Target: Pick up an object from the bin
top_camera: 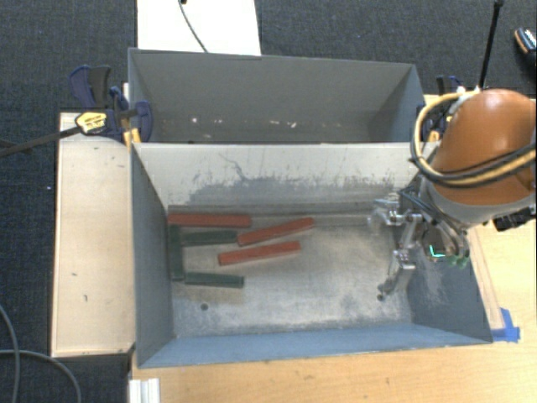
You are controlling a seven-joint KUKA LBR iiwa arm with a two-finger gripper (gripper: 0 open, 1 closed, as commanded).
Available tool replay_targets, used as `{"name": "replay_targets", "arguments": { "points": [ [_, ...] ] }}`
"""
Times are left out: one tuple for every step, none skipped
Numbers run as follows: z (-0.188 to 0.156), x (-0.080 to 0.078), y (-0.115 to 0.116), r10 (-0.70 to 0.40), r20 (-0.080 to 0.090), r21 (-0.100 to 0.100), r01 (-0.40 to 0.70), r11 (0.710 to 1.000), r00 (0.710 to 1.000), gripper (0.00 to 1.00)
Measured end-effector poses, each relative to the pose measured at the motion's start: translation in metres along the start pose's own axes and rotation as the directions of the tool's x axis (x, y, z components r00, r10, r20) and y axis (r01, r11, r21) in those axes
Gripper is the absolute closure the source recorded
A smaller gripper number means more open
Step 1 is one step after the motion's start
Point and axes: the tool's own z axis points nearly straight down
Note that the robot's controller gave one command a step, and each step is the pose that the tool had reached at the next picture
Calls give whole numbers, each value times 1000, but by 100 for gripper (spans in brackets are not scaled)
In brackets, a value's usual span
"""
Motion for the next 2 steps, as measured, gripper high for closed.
{"name": "replay_targets", "arguments": {
  "points": [
    [58,-87,36,-70,10,0,70,998,998,0],
    [119,-87,97,-14,2,-3,14,1000,1000,0]
  ]
}}
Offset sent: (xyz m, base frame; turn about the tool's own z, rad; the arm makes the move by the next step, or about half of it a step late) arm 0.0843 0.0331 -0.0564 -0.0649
